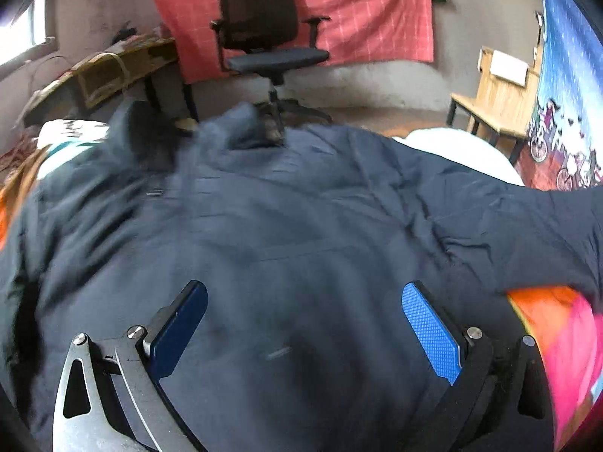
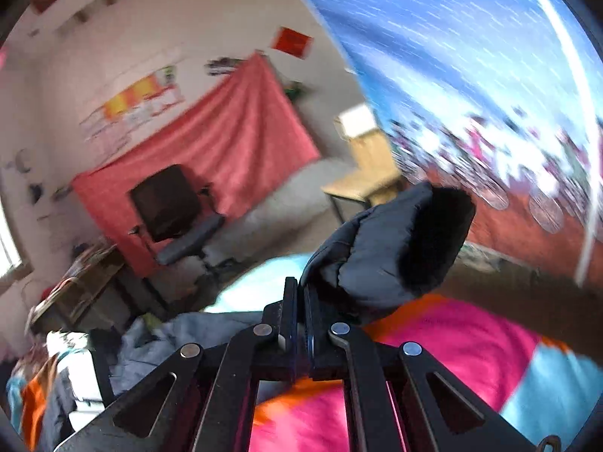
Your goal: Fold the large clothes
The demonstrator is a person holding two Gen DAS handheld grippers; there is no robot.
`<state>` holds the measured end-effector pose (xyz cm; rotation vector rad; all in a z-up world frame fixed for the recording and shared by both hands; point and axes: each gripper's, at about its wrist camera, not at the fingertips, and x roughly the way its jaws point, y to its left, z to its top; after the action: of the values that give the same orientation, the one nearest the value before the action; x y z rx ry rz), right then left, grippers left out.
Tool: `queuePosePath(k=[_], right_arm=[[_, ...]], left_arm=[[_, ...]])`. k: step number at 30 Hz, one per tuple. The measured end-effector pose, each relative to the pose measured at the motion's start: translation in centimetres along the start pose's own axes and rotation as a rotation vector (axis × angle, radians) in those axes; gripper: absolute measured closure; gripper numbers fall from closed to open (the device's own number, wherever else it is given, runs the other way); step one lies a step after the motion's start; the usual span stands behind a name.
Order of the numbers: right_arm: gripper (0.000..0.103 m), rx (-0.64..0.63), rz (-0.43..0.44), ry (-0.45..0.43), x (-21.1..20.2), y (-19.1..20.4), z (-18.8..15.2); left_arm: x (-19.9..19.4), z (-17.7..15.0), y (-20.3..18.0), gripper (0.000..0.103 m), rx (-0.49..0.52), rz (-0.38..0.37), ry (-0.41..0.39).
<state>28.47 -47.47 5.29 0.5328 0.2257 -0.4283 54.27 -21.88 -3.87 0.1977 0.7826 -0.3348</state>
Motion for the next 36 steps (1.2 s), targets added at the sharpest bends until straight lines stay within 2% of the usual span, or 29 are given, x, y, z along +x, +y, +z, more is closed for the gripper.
queuePosePath(k=[3,7,11,13,15,18,21,24,27,30,32,34,36], right_arm=[[0.099,-0.099,0.094,-0.024,-0.4,5.8,1.3],[0.101,-0.242,0.269,-0.016,-0.6,14.9,1.3],[0.101,-0.419,0.409,-0.012,-0.9,24.0,-0.8],[0.101,-0.467,0.449,0.022,-0.3,27.1,-2.3],[0.101,-0.450,0.462,0.077,0.4,28.3,-3.9],[0.101,-0.394,0.445,0.186,2.5,28.3,-6.3],[0.100,-0.438,0.416,0.282,3.9,28.7,-9.1],[0.100,-0.496,0.389,0.354,4.7,27.0,-11.5],[0.099,-0.505,0.330,0.405,5.3,22.6,-12.5],[0.083,-0.450,0.247,0.456,6.8,18.2,-12.3],[0.063,-0.412,0.204,0.462,7.4,15.2,-11.8],[0.056,-0.396,0.176,0.457,7.9,13.1,-11.3],[0.053,-0.388,0.159,0.456,8.2,11.3,-10.9]], left_arm=[[-3.9,-1.5,4.2,0.002,-0.028,0.038,-0.042],[-7.5,-3.5,10.0,0.002,-0.113,0.089,-0.075],[-10.1,-5.8,15.4,0.002,-0.230,0.134,-0.087],[-10.8,-6.9,16.9,0.002,-0.270,0.147,-0.076],[-11.2,-7.9,18.0,0.002,-0.285,0.155,-0.056],[-11.4,-8.7,18.9,0.002,-0.299,0.157,-0.050],[-11.2,-9.2,18.9,0.002,-0.308,0.118,-0.054],[-10.1,-8.5,18.2,0.002,-0.287,0.047,-0.059],[-9.2,-7.1,15.6,0.002,-0.242,-0.069,-0.073],[-8.4,-5.2,11.4,0.002,-0.175,-0.216,-0.104],[-7.3,-3.5,8.0,0.002,-0.140,-0.345,-0.107],[-6.0,-2.1,5.2,0.002,-0.138,-0.458,-0.085],[-4.1,-0.9,2.7,0.002,-0.151,-0.540,-0.032]])
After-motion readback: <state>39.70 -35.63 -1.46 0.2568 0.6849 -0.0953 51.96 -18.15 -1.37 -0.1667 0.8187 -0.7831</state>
